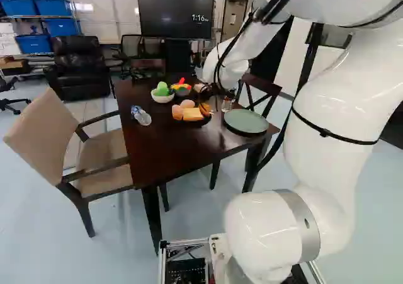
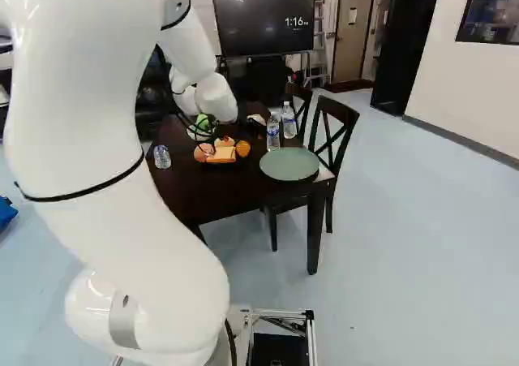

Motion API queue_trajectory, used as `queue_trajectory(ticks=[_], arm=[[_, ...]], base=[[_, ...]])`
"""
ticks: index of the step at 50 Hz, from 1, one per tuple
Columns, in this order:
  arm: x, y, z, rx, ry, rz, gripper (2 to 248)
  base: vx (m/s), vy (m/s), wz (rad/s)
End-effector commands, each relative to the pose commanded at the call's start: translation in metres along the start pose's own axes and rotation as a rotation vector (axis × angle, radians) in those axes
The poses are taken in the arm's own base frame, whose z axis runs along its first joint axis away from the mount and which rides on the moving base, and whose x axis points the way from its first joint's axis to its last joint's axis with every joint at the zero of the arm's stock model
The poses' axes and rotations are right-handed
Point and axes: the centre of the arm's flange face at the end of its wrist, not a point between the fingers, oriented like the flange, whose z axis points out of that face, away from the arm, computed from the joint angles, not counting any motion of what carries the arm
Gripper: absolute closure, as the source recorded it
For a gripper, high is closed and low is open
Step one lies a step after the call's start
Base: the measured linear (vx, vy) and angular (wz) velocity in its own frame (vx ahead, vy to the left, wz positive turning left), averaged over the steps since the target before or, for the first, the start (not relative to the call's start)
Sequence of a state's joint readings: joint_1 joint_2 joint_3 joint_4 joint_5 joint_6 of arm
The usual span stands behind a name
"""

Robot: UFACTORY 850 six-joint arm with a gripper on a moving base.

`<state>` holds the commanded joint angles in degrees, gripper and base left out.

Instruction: Move the croissant to the empty plate

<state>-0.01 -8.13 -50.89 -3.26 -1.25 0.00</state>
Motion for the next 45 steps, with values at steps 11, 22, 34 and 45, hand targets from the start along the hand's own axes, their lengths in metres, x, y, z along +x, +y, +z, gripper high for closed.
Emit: queue_trajectory(ticks=[11, 22, 34, 45], arm=[[0.014, 0.001, 0.002, -0.002, -0.055, 0.000, 3], [0.028, 0.002, 0.003, -0.004, -0.110, 0.000, 3], [0.042, 0.004, 0.005, -0.005, -0.173, 0.001, 3], [0.050, 0.004, 0.018, -0.005, -0.251, 0.001, 3]], base=[[0.000, 0.000, 0.000], [0.000, 0.000, 0.000], [0.000, 0.000, 0.000], [0.000, 0.000, 0.000]])
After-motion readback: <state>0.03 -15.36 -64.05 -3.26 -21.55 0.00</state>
